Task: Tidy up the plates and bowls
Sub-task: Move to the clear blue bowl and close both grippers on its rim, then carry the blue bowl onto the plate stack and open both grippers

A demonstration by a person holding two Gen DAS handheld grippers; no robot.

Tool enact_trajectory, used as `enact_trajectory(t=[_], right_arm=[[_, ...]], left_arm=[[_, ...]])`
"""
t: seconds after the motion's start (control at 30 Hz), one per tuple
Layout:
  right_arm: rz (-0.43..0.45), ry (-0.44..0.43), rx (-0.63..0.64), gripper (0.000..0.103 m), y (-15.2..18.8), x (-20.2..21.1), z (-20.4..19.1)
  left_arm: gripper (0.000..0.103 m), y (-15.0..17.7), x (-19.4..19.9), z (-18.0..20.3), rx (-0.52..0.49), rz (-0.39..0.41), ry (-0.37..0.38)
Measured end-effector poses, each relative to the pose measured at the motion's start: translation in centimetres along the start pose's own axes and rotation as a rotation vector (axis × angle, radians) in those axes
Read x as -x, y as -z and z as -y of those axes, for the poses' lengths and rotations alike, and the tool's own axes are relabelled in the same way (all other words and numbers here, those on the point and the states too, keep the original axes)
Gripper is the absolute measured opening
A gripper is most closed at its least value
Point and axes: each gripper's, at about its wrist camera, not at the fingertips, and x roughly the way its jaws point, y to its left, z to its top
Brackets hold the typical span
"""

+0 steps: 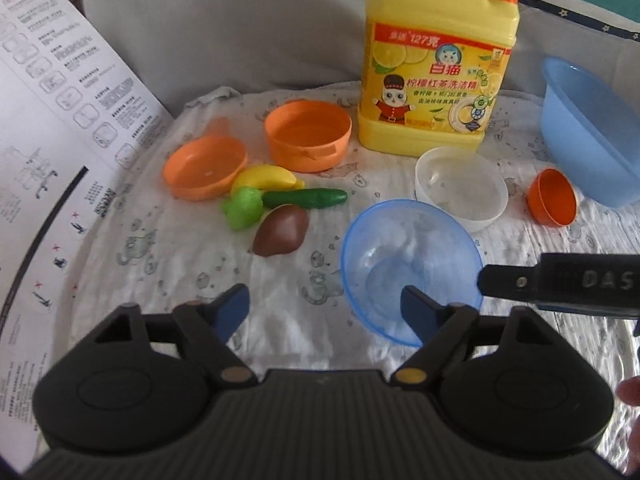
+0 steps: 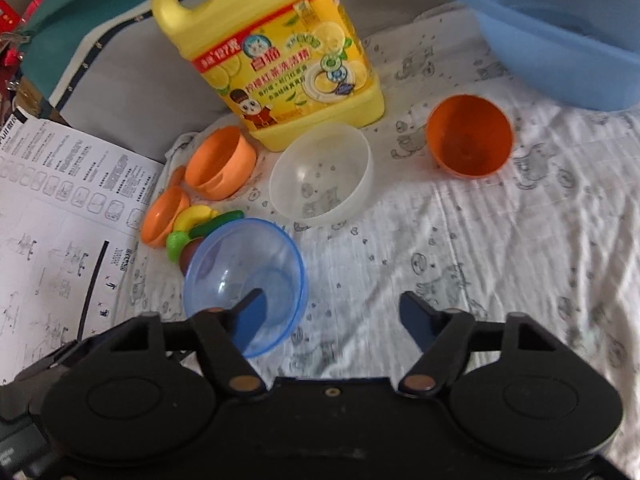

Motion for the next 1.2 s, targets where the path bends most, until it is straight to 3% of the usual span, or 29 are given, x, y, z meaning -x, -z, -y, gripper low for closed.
enact_trajectory(t=[0.1, 0.13, 0.2, 0.23, 0.3, 0.37, 0.87, 1.2], right_arm=[[-0.008, -0.012, 0.016, 0.058, -0.1, -1.2, -0.5], [-0.011, -0.015, 0.020, 0.050, -0.1, -1.5, -0.6], [-0.021, -0.025, 0.025, 0.032, -0.1, -2.2, -0.9], [-0.025, -0.032, 0.029, 0.020, -0.1, -2.5, -0.9], [-0.034, -0.043, 0.037, 0.013, 0.1, -2.9, -1.2], [-0.023, -0.046, 0.048, 0.009, 0.3, -3.0, -1.5], [0.014, -0.014, 0.067, 0.008, 2.1, 2.5, -0.9], [0.017, 0.012, 0.109, 0.009, 5.7, 8.4, 0.4]], left_arm=[[0.067, -0.2, -1.0, 0.0, 0.005, -0.015, 0.013], [0.064, -0.3, -1.2, 0.1, 0.003, -0.019, 0.016], [0.040, -0.3, -1.8, 0.2, 0.000, -0.030, 0.029], [0.034, -0.2, -2.0, 0.2, 0.000, -0.037, 0.038], [0.018, -0.2, -2.4, 0.3, 0.000, -0.047, 0.054], [0.012, 0.0, -2.3, 0.6, -0.013, -0.043, 0.064], [0.012, 1.3, 1.9, 2.5, -0.054, -0.023, 0.096], [0.012, 4.4, 6.6, 4.4, -0.108, -0.037, 0.153]])
